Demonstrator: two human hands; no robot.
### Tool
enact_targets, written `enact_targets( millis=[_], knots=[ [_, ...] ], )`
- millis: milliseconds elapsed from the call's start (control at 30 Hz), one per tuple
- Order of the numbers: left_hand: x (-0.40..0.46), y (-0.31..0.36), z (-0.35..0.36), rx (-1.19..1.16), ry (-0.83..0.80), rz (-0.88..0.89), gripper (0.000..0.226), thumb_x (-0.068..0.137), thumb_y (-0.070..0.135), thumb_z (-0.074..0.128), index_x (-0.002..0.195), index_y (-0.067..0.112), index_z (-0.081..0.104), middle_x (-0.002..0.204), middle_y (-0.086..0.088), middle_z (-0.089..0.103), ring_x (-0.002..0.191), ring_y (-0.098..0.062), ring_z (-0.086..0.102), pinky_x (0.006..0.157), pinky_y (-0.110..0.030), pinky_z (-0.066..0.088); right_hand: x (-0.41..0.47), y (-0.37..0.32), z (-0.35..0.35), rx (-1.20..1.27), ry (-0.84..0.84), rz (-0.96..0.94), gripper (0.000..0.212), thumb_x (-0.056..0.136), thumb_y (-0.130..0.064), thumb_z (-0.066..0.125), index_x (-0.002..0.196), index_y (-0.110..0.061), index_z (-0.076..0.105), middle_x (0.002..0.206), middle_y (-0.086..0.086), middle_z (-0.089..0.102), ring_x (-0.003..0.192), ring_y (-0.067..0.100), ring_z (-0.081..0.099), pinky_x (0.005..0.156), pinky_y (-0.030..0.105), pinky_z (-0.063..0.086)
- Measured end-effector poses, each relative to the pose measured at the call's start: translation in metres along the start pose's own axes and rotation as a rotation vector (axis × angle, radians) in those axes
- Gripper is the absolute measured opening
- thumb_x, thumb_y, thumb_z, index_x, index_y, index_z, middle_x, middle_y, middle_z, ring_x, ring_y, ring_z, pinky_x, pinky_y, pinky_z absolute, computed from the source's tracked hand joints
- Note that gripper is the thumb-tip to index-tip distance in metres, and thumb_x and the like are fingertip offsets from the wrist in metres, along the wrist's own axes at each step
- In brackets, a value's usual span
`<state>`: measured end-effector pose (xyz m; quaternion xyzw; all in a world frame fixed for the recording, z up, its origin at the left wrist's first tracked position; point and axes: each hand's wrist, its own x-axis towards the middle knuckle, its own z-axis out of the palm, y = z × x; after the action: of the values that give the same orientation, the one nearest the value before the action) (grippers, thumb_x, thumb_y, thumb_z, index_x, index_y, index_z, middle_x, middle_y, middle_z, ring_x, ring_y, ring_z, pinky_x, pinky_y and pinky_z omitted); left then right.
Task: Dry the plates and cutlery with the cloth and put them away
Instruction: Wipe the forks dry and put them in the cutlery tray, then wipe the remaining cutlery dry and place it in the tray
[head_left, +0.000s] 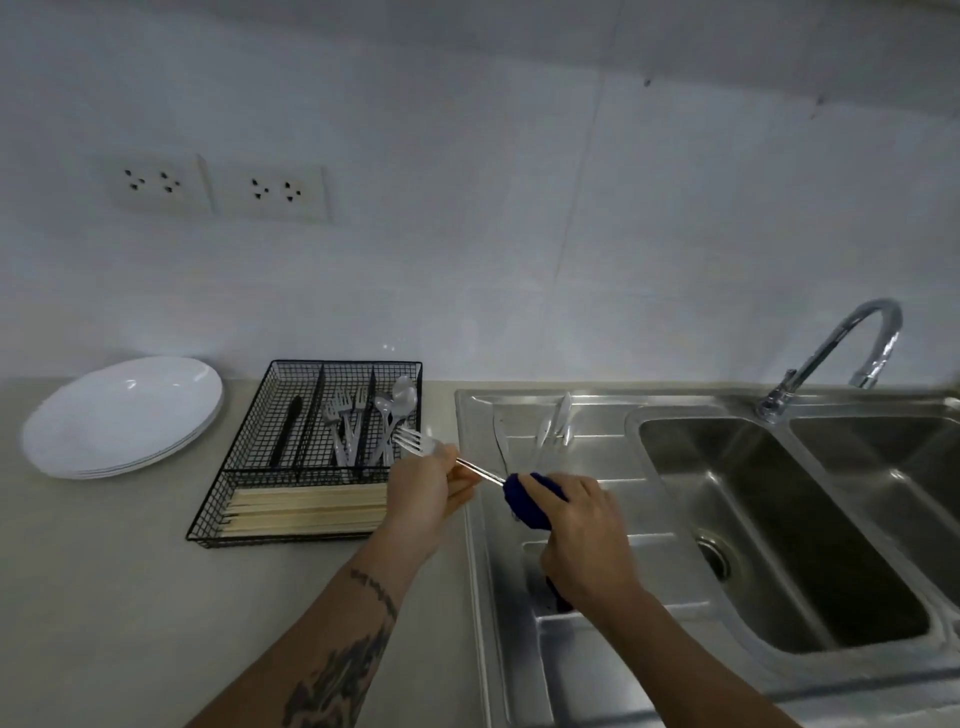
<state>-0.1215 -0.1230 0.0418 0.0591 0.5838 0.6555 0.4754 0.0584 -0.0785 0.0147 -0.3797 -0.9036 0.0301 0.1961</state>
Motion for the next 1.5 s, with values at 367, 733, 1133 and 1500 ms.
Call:
enact_targets(
  millis=[367, 733, 1133, 1500],
  knots=[
    [0.065, 0.046, -0.06, 0.366, 0.126, 0.069, 0.029, 0.102, 0.021, 0.041, 0.098, 0.003, 0.063, 0.076, -0.013, 0.066, 0.056, -0.018, 0.056, 0.049, -0.029, 0.047, 0.029, 0.014, 0.009, 0.073, 0.02, 0.015, 0.073, 0.04, 0.007, 0.082, 0.109, -0.012, 0.071, 0.098, 0.007, 0.071, 0.082, 0.029, 0.063, 0.07, 0.044, 0.055],
    [0.142, 0.078, -0.085, 1.186, 0.176, 0.274, 0.039, 0.095, 0.011, 0.049, 0.057, 0.005, 0.048, 0.054, -0.007, 0.048, 0.048, -0.019, 0.042, 0.047, -0.025, 0.033, 0.03, 0.017, 0.017, 0.128, -0.003, 0.073, 0.06, 0.05, 0.006, 0.081, 0.106, -0.015, 0.071, 0.095, 0.004, 0.071, 0.081, 0.025, 0.064, 0.073, 0.041, 0.056],
    [0.113, 0.009, -0.01, 1.165, 0.17, 0.75, 0.017, 0.084, 0.005, 0.058, 0.091, 0.013, 0.071, 0.091, -0.002, 0.067, 0.081, -0.021, 0.062, 0.074, -0.032, 0.053, 0.021, 0.052, 0.004, 0.134, -0.026, 0.247, 0.054, 0.063, 0.006, 0.071, 0.111, -0.019, 0.069, 0.099, 0.0, 0.069, 0.089, 0.021, 0.059, 0.079, 0.035, 0.051],
    [0.105, -0.088, 0.088, 1.503, 0.145, 0.428, 0.02, 0.087, 0.03, 0.052, 0.094, 0.014, 0.063, 0.097, -0.004, 0.063, 0.09, -0.022, 0.061, 0.078, -0.037, 0.056, 0.005, 0.109, -0.002, 0.143, -0.076, 0.273, 0.058, 0.056, 0.006, 0.064, 0.106, -0.024, 0.07, 0.096, -0.004, 0.068, 0.088, 0.023, 0.058, 0.077, 0.034, 0.048]
  ],
)
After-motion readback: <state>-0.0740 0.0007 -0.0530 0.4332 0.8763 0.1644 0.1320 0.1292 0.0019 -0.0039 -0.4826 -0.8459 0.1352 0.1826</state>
